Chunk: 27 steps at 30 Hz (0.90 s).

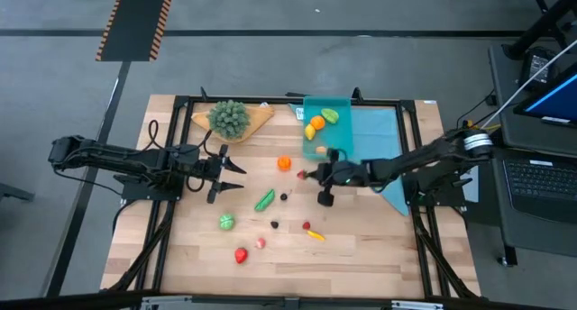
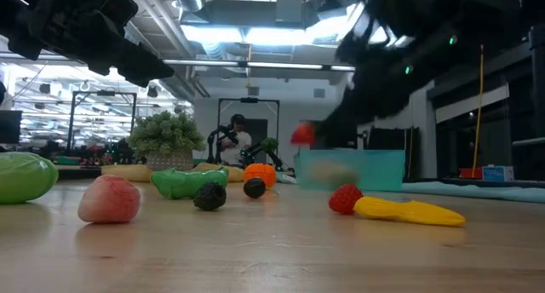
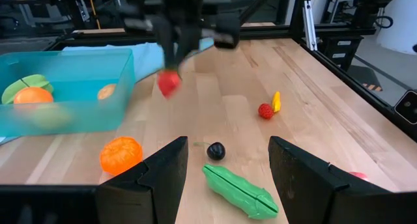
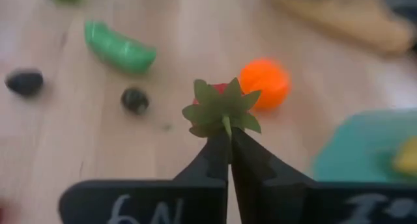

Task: Pick and placing Produce into tupperware
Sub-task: Put the top red strawberry into the blue bin

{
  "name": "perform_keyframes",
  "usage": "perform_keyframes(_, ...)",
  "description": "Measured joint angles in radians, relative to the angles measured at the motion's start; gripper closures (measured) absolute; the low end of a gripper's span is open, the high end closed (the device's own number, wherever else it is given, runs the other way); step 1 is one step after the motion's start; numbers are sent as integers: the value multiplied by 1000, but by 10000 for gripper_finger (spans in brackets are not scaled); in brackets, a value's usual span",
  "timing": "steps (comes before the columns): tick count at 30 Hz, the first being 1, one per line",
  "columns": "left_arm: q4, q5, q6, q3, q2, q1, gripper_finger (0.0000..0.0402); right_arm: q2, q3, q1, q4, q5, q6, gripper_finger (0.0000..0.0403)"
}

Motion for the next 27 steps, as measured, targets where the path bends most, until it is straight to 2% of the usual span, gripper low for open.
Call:
perform_keyframes(4, 0, 0, 0, 0, 0, 0, 195, -176, -76, -60, -6, -9, -26, 396)
perform_keyframes(8, 0, 0, 1, 0, 0, 0, 195, -339, -187, -120, 17, -68, -15, 396)
perform_keyframes(14, 0, 0, 3, 0, 0, 0, 195, -496, -363, -172, 220, -250, -53, 396)
perform_keyframes(17, 0, 0, 3, 0, 0, 0, 195, -538, -424, -198, 300, -322, -74, 396)
perform_keyframes(27, 2, 0, 0, 0, 0, 1, 195, -554, -470, -282, 357, -333, -56, 396)
